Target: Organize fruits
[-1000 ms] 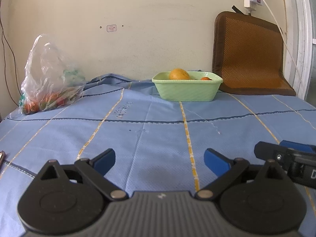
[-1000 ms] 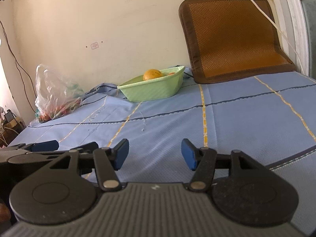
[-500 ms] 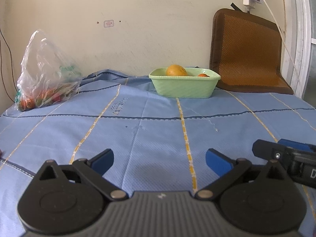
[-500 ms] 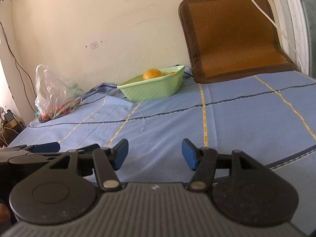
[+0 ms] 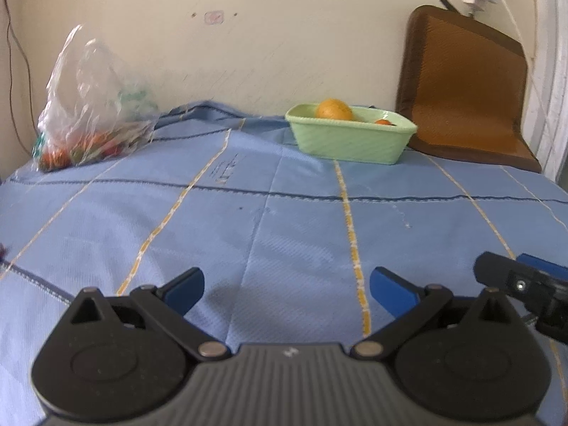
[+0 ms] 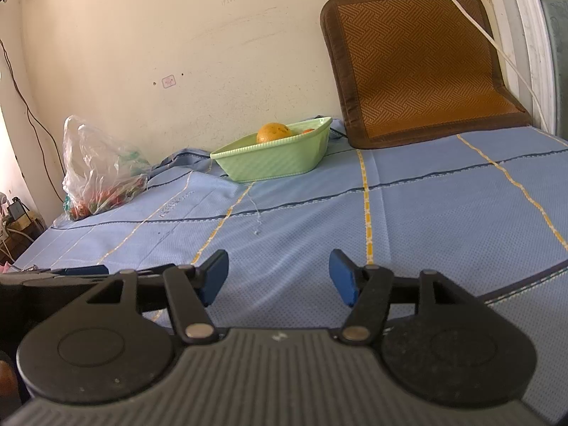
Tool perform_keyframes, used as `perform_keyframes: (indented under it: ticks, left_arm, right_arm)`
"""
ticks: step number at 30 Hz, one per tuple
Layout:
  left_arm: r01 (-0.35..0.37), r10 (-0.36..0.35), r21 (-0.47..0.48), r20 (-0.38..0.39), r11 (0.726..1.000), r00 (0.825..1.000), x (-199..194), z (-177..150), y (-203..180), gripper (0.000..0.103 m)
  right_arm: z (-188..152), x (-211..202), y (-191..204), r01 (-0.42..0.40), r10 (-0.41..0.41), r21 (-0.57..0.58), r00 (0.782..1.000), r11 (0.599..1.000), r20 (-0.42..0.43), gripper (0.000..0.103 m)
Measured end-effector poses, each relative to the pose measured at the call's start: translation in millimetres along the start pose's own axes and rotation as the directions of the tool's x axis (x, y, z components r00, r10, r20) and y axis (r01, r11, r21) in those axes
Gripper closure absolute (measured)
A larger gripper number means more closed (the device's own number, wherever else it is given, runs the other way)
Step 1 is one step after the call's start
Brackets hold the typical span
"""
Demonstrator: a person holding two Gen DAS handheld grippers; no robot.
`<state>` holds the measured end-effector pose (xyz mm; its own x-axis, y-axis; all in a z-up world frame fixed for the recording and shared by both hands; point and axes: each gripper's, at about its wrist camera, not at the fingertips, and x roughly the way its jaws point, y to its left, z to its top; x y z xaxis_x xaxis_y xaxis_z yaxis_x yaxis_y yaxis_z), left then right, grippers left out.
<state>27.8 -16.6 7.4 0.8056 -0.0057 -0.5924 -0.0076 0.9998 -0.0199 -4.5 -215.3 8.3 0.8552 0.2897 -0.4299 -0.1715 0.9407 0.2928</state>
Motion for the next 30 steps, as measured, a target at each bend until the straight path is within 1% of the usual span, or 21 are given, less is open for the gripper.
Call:
perform_keyframes:
  ticks: [4,9,12,15,17,23,27,30]
  left_arm:
    - [-0.009,0.008,-0.027,-0.019,1.000,1.000,2.1,0.0,4.5,0.000]
    - [-0.004,0.003,-0.025,-0.014,1.000,1.000,0.4,-0.3,4.1,0.000]
    - [0.011,-0.011,-0.025,-0.006,1.000,1.000,-1.5,-0.3,3.7,0.000]
    - [0.024,-0.023,-0.040,0.028,0.999,0.999,-6.2,-0.9,6.0,0.000]
    - [0.029,-0.027,-0.050,0.035,0.998,0.999,-7.0,-0.4,7.4,0.000]
    - [0.023,-0.022,-0.065,0.013,0.998,1.000,-4.2,1.0,9.8,0.000]
    - [0.005,-0.006,-0.041,-0.023,0.999,1.000,-0.8,0.5,6.7,0.000]
    - [-0.003,0.002,-0.035,-0.005,0.999,1.000,-3.6,-0.4,6.7,0.000]
  right_arm:
    - [-0.1,0.1,0.1,0.000,0.000,0.000,1.000,1.000,0.000,0.038]
    - [0.0,0.2,0.2,0.000,0.000,0.001,1.000,1.000,-0.001,0.038]
    - [0.4,0.3,0.1,0.001,-0.001,0.000,1.000,1.000,0.000,0.038]
    - [0.6,0.5,0.0,0.000,0.000,0.001,1.000,1.000,-0.001,0.038]
    - [-0.5,0.7,0.0,0.000,0.000,0.002,1.000,1.000,-0.002,0.038]
    - [-2.0,1.5,0.1,0.001,-0.001,0.003,1.000,1.000,-0.006,0.038]
    - [-1.9,2.4,-0.2,0.002,-0.002,0.004,1.000,1.000,-0.009,0.038]
    - [-1.9,2.7,-0.3,0.003,-0.003,0.005,1.000,1.000,-0.012,0.038]
